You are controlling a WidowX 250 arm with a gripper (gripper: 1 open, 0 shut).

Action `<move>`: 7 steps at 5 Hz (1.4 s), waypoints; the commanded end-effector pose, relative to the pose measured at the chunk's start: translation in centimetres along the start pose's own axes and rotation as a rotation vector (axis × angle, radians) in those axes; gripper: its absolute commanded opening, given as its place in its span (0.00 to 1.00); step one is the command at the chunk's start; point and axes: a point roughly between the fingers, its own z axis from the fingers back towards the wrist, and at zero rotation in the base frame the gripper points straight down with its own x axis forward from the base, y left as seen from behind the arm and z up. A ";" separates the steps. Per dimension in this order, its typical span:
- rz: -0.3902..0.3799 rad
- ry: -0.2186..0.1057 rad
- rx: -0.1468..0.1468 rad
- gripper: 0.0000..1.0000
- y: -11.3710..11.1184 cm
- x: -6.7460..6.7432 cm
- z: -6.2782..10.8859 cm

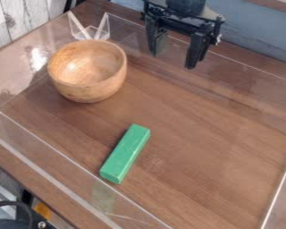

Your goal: Put the green block in the brown bowl

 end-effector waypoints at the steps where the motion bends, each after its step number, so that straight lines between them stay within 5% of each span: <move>1: -0.041 0.020 0.000 1.00 -0.1 -1.8 -0.9; 4: -0.071 -0.007 -0.010 1.00 0.3 -7.4 -1.3; 7: -0.026 -0.032 0.038 1.00 -0.3 -8.2 -6.0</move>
